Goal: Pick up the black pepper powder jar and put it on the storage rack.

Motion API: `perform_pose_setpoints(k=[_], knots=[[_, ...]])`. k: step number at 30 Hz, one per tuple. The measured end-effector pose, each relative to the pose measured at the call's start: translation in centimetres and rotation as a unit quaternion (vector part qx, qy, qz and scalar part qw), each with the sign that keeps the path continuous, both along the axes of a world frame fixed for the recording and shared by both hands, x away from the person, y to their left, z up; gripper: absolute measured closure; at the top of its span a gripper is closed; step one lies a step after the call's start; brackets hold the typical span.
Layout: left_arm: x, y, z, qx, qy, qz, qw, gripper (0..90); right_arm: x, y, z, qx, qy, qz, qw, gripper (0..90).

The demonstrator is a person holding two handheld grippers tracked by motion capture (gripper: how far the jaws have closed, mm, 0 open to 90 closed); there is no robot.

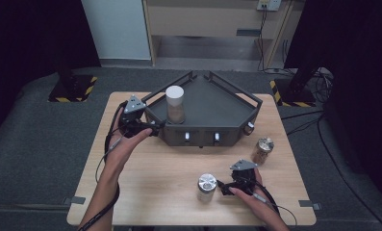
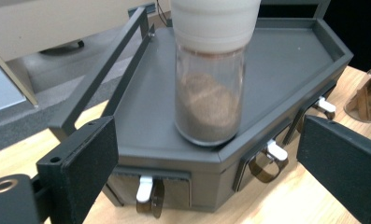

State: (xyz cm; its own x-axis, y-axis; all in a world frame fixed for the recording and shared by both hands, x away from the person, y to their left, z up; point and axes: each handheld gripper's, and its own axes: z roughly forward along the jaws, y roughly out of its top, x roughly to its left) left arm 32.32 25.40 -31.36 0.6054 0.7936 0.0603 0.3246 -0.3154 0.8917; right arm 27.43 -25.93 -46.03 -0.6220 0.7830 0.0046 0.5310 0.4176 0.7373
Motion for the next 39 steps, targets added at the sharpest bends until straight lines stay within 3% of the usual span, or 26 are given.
perform_pose_setpoints(k=[20, 39], knots=[[-2.0, 1.0, -2.7, -0.006, 0.014, 0.007, 0.9999, 4.1, 0.0, 0.0, 0.0, 0.000, 0.000, 0.000, 1.0000, 0.6], [-4.0, 1.4, -5.4, 0.016, 0.031, 0.010, 0.9993, 3.7, 0.0, 0.0, 0.0, 0.000, 0.000, 0.000, 1.0000, 0.6]])
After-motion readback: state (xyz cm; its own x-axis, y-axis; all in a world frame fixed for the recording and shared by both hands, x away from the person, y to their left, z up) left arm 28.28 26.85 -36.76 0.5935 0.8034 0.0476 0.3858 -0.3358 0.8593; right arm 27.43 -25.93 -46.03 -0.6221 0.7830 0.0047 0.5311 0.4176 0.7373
